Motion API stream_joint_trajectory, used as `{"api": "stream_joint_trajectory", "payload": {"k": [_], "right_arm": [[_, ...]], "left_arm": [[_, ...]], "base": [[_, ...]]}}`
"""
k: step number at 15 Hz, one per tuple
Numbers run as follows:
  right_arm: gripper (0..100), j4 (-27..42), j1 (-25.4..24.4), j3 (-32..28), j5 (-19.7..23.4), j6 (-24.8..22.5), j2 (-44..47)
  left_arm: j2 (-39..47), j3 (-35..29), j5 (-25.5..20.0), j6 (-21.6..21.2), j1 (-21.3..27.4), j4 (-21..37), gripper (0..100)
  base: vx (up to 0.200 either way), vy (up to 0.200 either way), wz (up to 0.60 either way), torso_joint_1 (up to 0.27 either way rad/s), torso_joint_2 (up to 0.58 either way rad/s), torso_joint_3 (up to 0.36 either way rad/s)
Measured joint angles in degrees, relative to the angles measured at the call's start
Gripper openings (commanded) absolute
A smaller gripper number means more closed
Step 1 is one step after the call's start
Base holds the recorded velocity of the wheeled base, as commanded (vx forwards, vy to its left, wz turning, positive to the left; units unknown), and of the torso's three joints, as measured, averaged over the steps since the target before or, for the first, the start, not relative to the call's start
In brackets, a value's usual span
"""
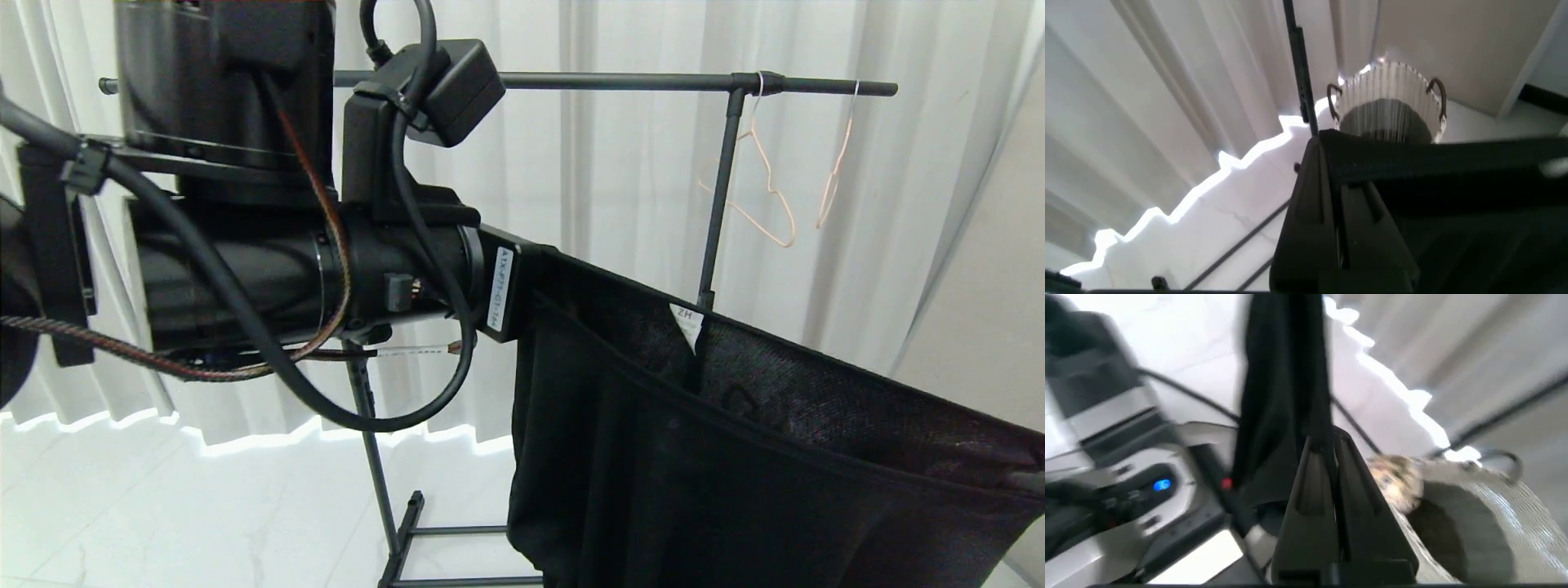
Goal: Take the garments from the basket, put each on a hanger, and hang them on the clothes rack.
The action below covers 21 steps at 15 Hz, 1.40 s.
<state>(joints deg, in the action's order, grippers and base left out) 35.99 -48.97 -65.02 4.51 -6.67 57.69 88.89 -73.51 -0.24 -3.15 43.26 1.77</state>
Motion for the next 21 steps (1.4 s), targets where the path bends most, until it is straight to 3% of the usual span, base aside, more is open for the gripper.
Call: {"api": "stream_joint_trajectory", "payload": {"k": [4,7,11,14,16,17,21], "right_arm": [[0,-12.4,6.11,2.27,-2.19,0.02,2.23],[0,-20.18,7.94,2.73,-2.24,0.02,6.64],[0,-20.66,8.51,2.9,-2.55,0.02,9.16],[0,-18.31,8.84,2.96,-6.85,-0.09,9.48],[0,-17.03,8.77,3.04,-7.46,-0.15,9.45],[100,-16.47,8.75,3.06,-7.55,-0.22,9.35],[100,-15.6,8.68,3.67,-7.3,-0.33,8.33]], "left_arm": [[-4.5,4.66,-2.33,0.0,1.57,2.08,0],[-7.12,7.03,-2.57,0.0,4.0,2.11,0],[-9.13,9.31,-2.46,-0.07,5.24,2.06,0],[-9.55,9.26,-2.4,-0.11,5.22,2.02,0],[-9.55,9.23,-2.32,-0.11,5.18,2.02,0],[-9.55,9.23,-2.29,-0.11,5.18,2.04,0],[-9.07,9.02,-2.13,-0.18,4.55,2.02,0]], "base": [[0.0,0.0,0.0,0.0,0.0,0.0],[0.0,0.0,0.0,0.0,0.0,0.0],[0.0,0.0,0.0,0.0,0.0,0.0],[0.0,0.0,0.0,0.0,0.0,0.0],[0.0,0.0,0.0,0.0,0.0,0.0],[0.0,0.0,0.0,0.0,0.0,0.0],[0.0,0.0,0.0,0.0,0.0,0.0]]}}
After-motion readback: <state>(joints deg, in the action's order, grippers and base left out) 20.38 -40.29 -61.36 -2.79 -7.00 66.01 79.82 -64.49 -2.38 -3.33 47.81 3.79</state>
